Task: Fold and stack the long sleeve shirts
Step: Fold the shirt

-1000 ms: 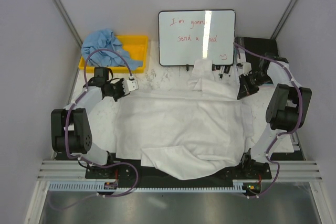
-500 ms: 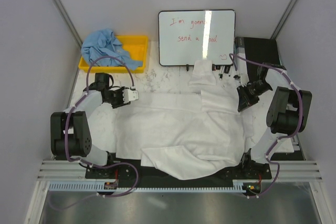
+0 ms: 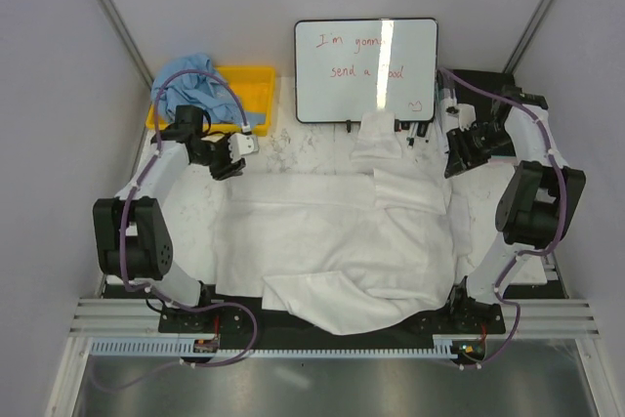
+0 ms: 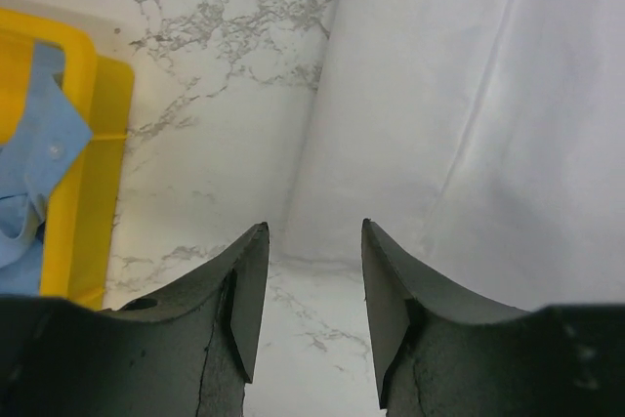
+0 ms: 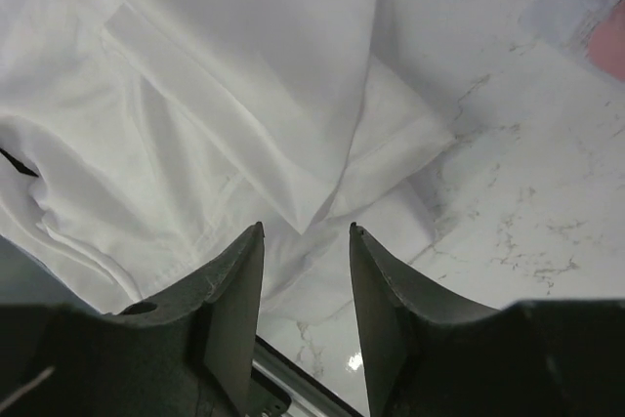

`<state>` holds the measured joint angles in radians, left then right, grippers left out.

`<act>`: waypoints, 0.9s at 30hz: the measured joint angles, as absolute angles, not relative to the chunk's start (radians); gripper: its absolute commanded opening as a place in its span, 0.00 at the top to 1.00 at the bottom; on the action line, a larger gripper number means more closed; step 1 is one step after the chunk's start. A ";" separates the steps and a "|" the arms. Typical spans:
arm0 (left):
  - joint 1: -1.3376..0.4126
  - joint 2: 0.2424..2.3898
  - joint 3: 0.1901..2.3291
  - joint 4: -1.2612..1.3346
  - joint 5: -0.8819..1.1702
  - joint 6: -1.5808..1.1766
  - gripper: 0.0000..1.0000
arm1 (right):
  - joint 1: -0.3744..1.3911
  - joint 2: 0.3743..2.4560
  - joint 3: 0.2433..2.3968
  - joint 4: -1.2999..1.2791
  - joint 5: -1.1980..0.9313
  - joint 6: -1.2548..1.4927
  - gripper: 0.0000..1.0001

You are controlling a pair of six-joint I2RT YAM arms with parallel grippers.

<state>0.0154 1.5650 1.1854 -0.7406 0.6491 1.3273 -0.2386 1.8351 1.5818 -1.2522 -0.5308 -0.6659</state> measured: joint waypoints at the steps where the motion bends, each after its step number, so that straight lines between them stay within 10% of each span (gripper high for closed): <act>1: 0.000 1.585 1.189 -0.731 0.643 1.306 0.50 | -0.239 1.846 1.587 -1.240 -0.534 -0.648 0.52; 18: -0.076 1.707 1.023 -0.651 0.449 1.221 0.56 | -0.157 1.978 1.359 -1.086 -0.451 -0.528 0.71; 27: -0.074 1.671 1.023 -0.710 0.449 1.217 0.41 | -0.191 1.972 1.504 -1.198 -0.466 -0.605 0.41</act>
